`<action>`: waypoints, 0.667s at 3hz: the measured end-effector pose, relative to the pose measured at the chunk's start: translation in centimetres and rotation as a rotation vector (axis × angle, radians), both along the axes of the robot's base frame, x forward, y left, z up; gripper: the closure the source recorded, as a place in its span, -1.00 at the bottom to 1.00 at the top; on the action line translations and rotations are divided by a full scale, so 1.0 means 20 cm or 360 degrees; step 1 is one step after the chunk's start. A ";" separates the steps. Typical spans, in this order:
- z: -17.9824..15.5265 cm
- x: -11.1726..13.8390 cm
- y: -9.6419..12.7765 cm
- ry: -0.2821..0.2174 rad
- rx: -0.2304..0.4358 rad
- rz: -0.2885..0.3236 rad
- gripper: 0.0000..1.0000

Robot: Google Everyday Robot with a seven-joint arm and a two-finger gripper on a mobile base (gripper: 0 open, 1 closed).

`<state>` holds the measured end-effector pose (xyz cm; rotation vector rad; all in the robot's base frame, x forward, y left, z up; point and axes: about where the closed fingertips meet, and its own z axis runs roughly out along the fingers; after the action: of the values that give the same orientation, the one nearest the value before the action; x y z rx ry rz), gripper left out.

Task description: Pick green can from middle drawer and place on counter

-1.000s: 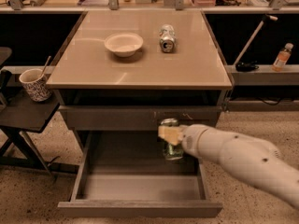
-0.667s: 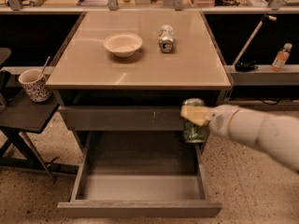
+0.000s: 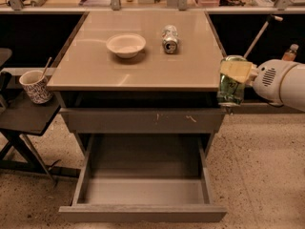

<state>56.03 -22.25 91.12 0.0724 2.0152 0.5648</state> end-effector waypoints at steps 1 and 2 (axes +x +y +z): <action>-0.03 0.00 0.02 0.0019 0.0000 -0.0001 1.00; 0.02 0.22 -0.12 -0.0064 0.0060 -0.0116 1.00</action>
Offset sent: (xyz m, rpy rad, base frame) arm 0.1620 0.0008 0.0226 0.1175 -0.1388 -0.0917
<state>60.52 -24.62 91.43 0.1559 1.9547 0.5538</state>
